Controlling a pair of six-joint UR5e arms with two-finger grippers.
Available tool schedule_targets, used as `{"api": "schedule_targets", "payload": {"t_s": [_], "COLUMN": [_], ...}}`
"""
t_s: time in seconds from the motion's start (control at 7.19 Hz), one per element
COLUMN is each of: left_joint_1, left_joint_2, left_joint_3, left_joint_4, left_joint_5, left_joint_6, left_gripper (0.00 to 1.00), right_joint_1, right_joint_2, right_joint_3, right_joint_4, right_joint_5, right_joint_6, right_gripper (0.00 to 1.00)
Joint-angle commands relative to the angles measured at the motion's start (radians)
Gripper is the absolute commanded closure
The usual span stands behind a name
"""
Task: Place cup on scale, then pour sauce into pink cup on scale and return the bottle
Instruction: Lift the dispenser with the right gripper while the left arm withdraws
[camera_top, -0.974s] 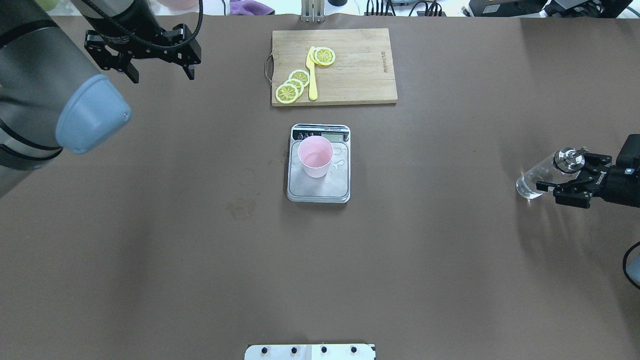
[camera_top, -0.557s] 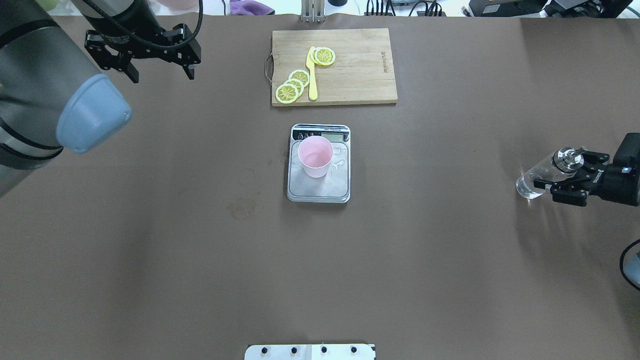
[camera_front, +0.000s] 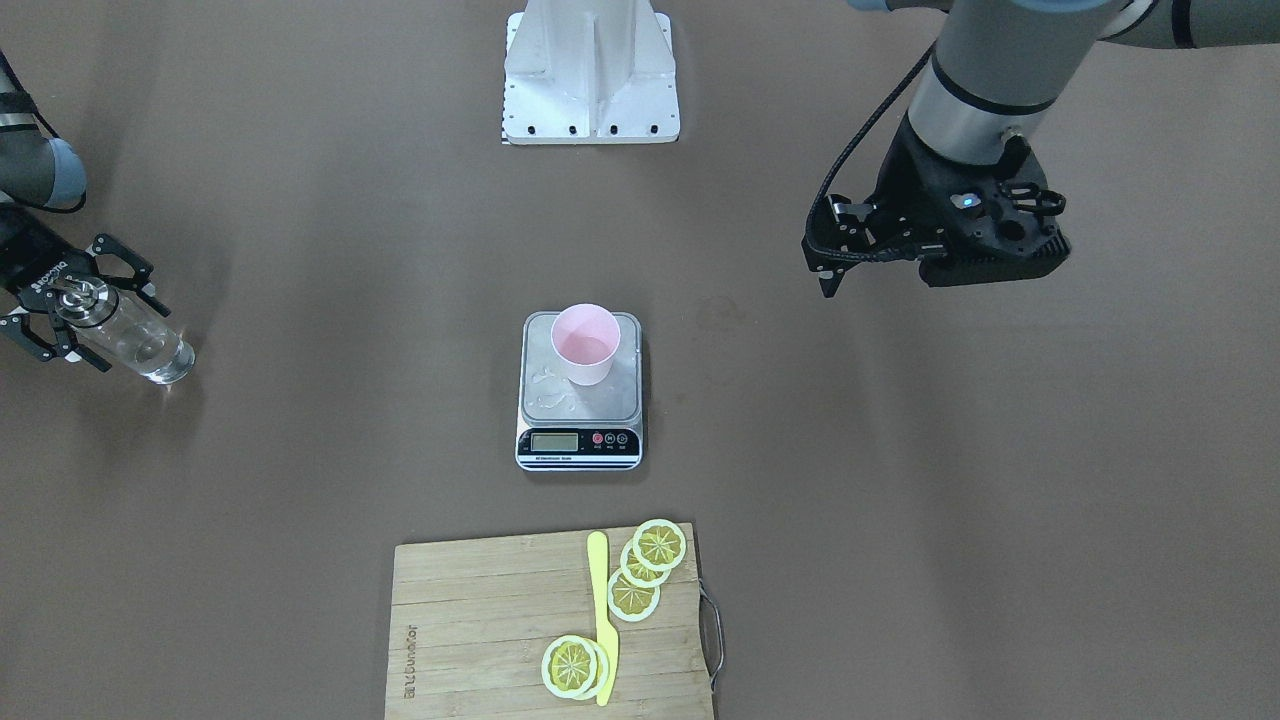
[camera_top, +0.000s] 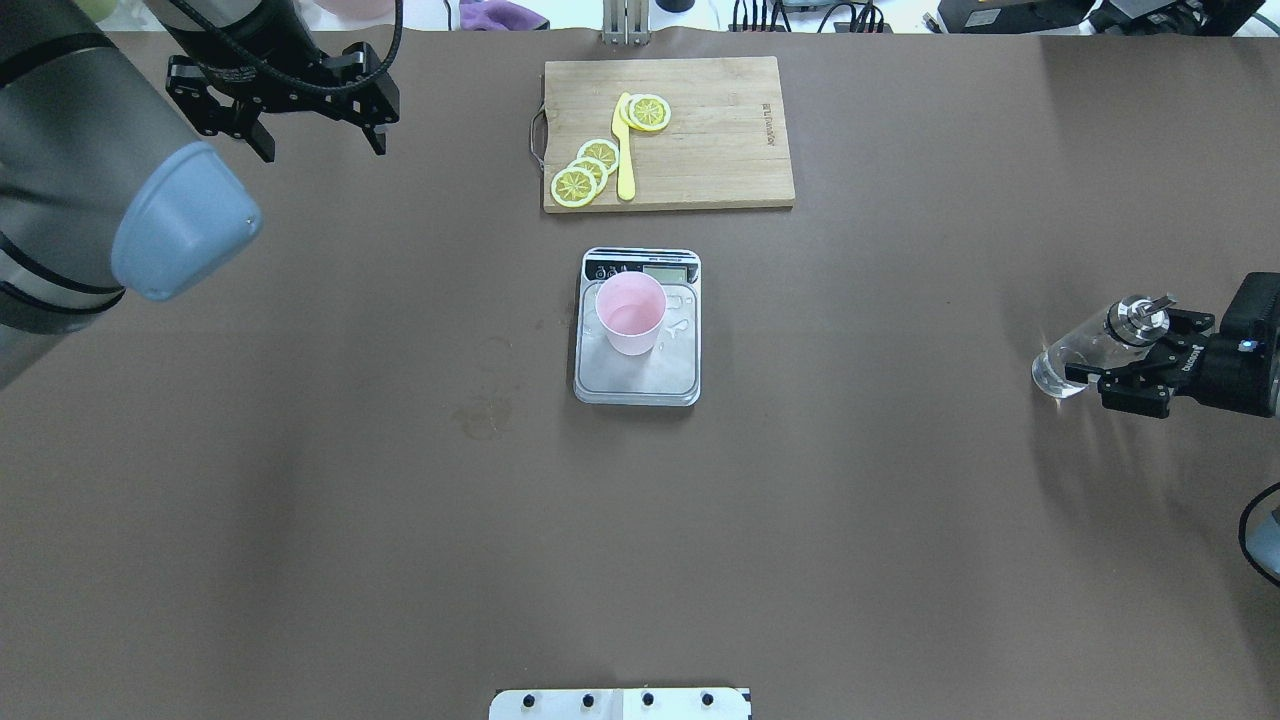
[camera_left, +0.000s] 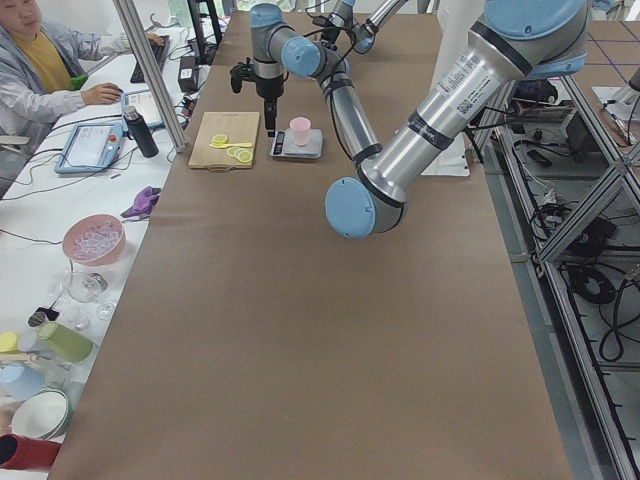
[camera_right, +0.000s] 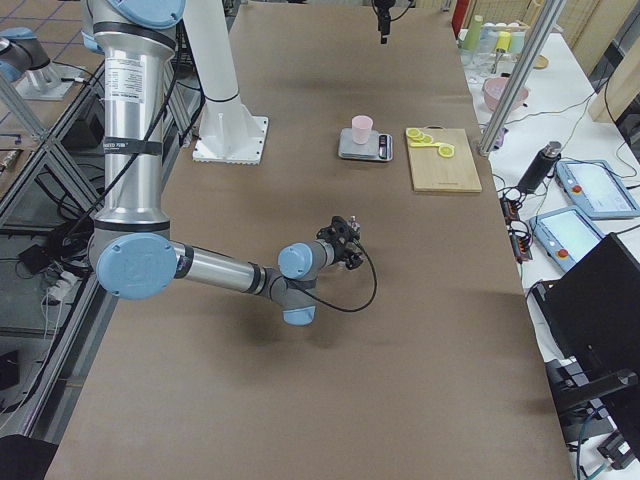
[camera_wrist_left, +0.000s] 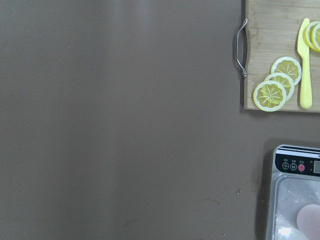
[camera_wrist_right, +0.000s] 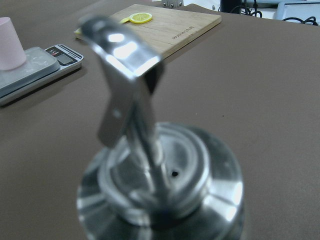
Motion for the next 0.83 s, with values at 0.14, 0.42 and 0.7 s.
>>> {"api": "schedule_targets", "payload": {"t_s": [0.14,0.42,0.7], "left_joint_1": [-0.003,-0.001,-0.003], "left_joint_2": [-0.002,0.000,-0.002], "left_joint_3": [0.004,0.001,0.001], "left_joint_4": [0.001,0.001,0.016], "left_joint_5": [0.000,0.000,0.000], "left_joint_6": [0.000,0.000,0.000], "left_gripper": [0.02,0.02,0.02], "right_joint_1": [-0.022,-0.026,-0.026], "right_joint_2": [0.017,0.031,0.032], "right_joint_3": [-0.068,-0.070,-0.068], "right_joint_4": [0.082,0.084,0.087], "right_joint_5": [-0.027,-0.031,-0.029], "right_joint_6": [-0.001,0.002,-0.001], "right_gripper": [0.12,0.21,0.21]}}
